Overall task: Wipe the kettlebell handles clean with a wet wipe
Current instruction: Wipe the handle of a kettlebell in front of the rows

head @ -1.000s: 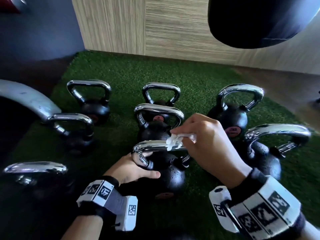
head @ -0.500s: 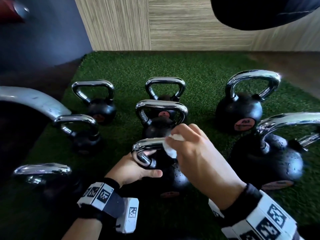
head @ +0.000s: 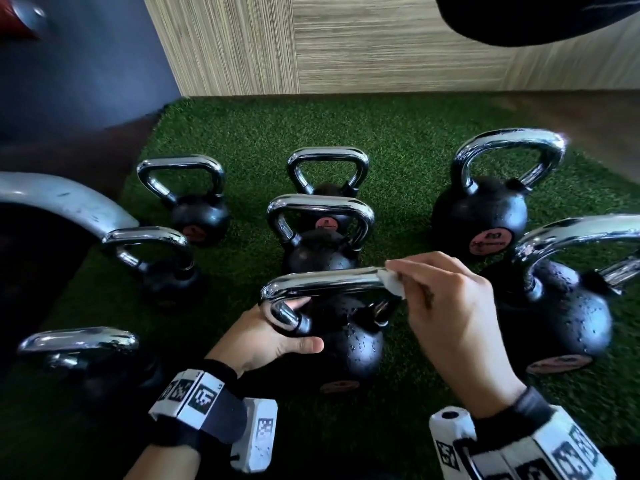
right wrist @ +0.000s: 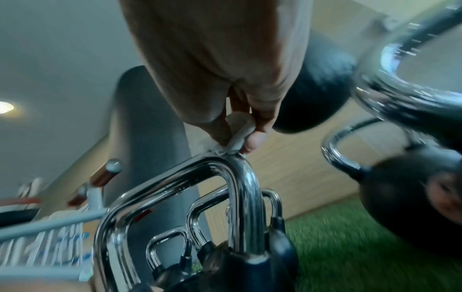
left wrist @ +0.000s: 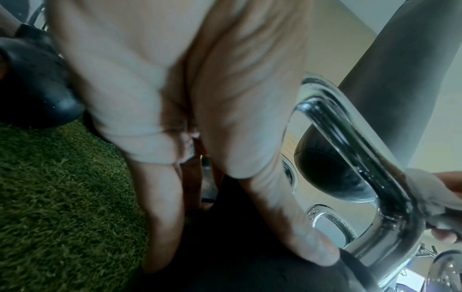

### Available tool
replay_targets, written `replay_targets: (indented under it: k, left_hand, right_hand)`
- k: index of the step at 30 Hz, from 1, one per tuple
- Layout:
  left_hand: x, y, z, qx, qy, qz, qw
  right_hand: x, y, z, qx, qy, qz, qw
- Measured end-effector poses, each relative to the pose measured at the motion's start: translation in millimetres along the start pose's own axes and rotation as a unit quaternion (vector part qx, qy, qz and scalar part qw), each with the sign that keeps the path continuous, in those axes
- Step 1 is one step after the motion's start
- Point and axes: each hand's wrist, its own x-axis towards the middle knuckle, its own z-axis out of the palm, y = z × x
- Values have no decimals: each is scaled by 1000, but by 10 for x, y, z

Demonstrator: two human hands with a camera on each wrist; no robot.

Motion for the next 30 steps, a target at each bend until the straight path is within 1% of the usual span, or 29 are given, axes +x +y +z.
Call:
replay_targets:
  k: [2, 6, 8, 10, 12, 13, 15, 18, 20, 21, 23, 24, 25, 27, 28, 30]
  left_hand:
    - [-15, 0, 20, -10, 2, -6, 1000]
    - [-51, 9, 41, -22, 13, -7, 1000]
    - [-73, 26, 52, -35, 17, -6, 999]
    - [-100, 56, 60, -38, 25, 0, 999]
    - [-118, 79, 68, -29, 46, 10, 998]
    - [-126, 93, 71, -25, 59, 12, 998]
    - [-138, 114, 63, -20, 80, 5, 997]
    - [-217, 189, 66, 21, 91, -9, 996]
    - [-307, 300, 36, 69, 80, -36, 994]
    - [-360, 368, -12, 117, 63, -58, 989]
    - [-479, 469, -148, 221, -2, -103, 970]
    - [-531, 491, -218, 228, -30, -107, 967]
    - [-586, 528, -284, 194, -54, -96, 975]
    - [-702, 675, -369, 44, -90, -44, 994]
    - [-747, 788, -388, -23, -98, -11, 995]
    - [-794, 1033, -378, -113, -87, 50, 989]
  right_hand:
    - [-4, 32, -8, 23, 11, 34, 999]
    - [-53, -11, 13, 34, 34, 49, 998]
    - [-82, 70, 21, 35, 37, 89, 995]
    - [-140, 257, 91, 55, -2, 170, 984]
    - [-232, 431, 212, 115, -57, 245, 961]
    - [-278, 486, 272, 140, -74, 267, 950]
    - [-347, 530, 374, 148, -96, 284, 942]
    - [-349, 539, 358, 130, -128, 282, 942]
    - [-307, 555, 225, 141, -147, 285, 937]
    - [-283, 570, 136, 159, -146, 290, 932]
    - [-235, 551, -77, 202, -127, 292, 926]
    - [-210, 517, -191, 229, -119, 289, 922]
    - [-184, 470, -301, 260, -118, 284, 915]
    - [-113, 300, -476, 317, -127, 269, 900]
    - [-69, 191, -528, 340, -133, 257, 895]
    - [26, -41, -598, 363, -141, 217, 895]
